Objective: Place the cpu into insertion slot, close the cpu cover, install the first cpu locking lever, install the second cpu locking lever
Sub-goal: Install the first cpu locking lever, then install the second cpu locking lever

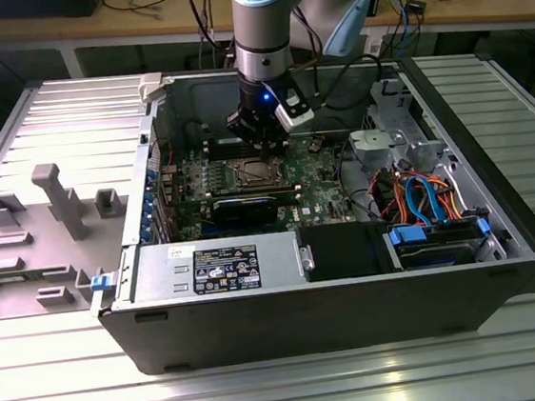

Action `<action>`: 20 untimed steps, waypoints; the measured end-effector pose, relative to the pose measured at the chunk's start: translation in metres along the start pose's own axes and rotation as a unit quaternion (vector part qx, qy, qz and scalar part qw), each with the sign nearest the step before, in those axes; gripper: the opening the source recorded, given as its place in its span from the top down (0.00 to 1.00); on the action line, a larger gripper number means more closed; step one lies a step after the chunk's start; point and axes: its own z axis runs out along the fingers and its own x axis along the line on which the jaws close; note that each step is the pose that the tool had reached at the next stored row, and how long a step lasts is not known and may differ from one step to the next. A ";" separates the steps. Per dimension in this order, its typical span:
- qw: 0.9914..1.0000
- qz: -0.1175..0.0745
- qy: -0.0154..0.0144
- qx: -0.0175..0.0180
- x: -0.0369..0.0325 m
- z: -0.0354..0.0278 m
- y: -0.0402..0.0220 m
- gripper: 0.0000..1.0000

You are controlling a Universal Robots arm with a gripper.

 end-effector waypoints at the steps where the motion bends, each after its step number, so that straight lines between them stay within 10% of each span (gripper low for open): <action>1: 1.000 0.000 0.000 0.000 -0.0001 -0.0029 0.0002 0.89; 20: 1.000 0.000 0.000 0.001 -0.0001 -0.0082 -0.0030 0.89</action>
